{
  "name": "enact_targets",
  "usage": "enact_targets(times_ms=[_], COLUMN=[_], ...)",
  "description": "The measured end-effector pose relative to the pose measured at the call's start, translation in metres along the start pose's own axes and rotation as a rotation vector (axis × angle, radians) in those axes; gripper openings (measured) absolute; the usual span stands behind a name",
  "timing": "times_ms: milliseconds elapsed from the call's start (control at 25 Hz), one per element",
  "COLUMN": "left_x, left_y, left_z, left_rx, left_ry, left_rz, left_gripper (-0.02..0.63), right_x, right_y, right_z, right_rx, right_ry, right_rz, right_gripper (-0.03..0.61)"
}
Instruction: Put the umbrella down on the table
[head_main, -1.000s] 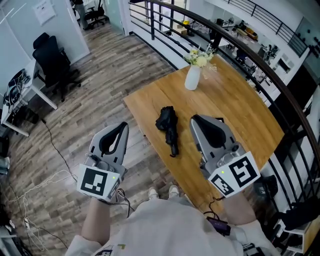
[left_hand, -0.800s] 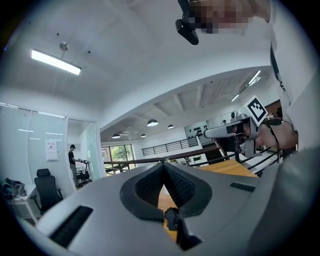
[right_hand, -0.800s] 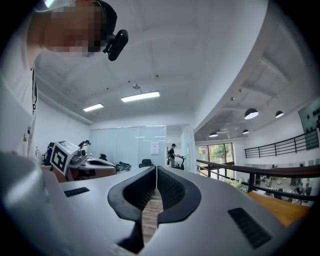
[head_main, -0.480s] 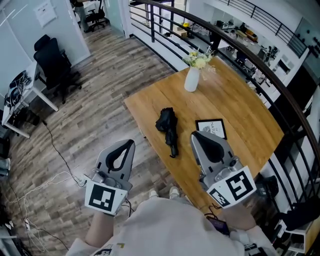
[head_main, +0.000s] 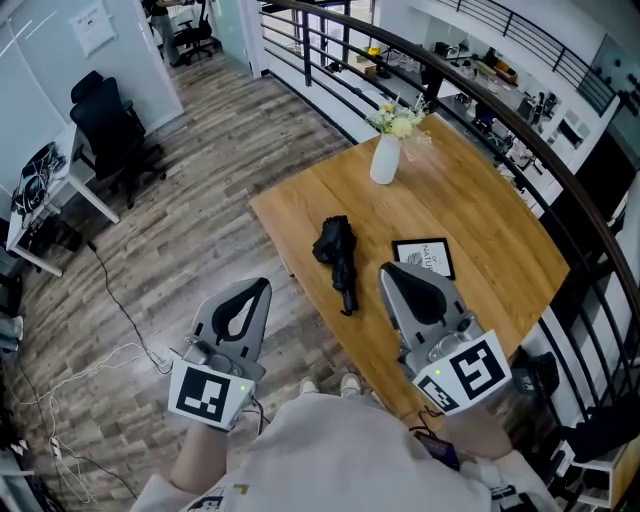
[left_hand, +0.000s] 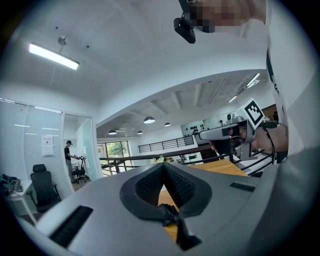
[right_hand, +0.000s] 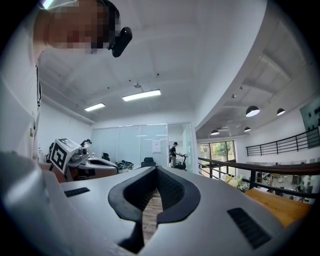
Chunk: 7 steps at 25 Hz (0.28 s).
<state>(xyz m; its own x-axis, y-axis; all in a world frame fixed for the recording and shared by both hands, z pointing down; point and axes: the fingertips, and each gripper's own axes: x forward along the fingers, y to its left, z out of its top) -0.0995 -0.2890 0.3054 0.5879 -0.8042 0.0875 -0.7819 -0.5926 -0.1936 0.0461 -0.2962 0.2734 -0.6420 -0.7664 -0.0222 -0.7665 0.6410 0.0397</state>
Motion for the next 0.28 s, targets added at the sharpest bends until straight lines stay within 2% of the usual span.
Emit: enact_targets(times_ms=[280], left_x=[0.0003], left_y=[0.0024], left_z=[0.0010], left_rx=[-0.008], left_ry=[-0.006], left_rz=[0.000], left_gripper=[0.015], right_x=[0.0026], right_y=[-0.0004], right_z=[-0.0050], right_rx=[0.003], right_ry=[0.014], right_rz=[-0.003], right_gripper=[0.026])
